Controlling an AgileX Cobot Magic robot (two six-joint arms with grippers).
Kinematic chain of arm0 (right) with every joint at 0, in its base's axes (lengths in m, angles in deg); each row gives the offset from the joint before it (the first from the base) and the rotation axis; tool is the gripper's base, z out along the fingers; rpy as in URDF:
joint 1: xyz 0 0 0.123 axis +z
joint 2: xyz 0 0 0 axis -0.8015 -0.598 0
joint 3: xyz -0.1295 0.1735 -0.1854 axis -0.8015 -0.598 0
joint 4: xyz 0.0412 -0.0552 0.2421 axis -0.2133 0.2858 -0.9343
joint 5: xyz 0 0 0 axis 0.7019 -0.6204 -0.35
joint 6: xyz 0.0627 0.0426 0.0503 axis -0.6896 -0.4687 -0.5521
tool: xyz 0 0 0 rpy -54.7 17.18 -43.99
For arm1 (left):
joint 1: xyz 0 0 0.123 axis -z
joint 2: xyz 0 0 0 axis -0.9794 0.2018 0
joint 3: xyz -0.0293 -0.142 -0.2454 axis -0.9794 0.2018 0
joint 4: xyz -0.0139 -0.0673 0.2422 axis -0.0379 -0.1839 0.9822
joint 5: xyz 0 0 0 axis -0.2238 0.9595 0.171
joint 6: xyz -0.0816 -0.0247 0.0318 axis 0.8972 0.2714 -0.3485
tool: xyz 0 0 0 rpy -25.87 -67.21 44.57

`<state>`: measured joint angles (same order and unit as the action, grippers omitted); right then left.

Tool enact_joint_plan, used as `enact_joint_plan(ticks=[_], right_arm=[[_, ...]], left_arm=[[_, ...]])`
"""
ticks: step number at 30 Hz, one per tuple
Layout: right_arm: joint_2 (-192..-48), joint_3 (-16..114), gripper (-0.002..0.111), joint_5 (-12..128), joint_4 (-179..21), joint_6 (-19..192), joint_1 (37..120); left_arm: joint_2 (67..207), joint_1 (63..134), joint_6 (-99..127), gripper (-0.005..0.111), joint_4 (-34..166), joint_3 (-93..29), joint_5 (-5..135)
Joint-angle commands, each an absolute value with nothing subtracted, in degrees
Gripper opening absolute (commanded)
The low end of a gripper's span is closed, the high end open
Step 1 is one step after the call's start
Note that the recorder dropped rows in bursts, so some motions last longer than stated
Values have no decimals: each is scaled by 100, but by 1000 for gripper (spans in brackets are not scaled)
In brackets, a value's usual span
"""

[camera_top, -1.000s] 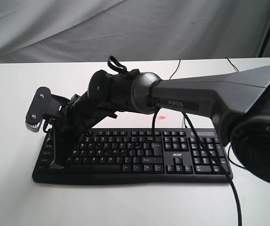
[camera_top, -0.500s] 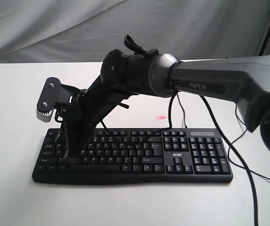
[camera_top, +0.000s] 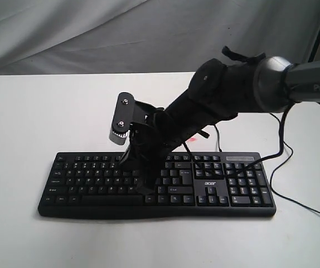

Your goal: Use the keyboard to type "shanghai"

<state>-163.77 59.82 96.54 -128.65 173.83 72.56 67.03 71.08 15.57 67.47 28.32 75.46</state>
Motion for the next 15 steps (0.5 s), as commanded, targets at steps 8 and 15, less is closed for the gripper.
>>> enact_joint_plan(ticks=[8, 15], right_arm=[[-16331, 5899, 0, 9551, -13296, 17712, 7202], [-16658, 5899, 0, 8895, -13352, 17708, 7177]], left_arm=[[6721, 7130, 1572, 1, 6744, 2862, 7510], [6721, 7130, 1572, 1, 6744, 2862, 7510]])
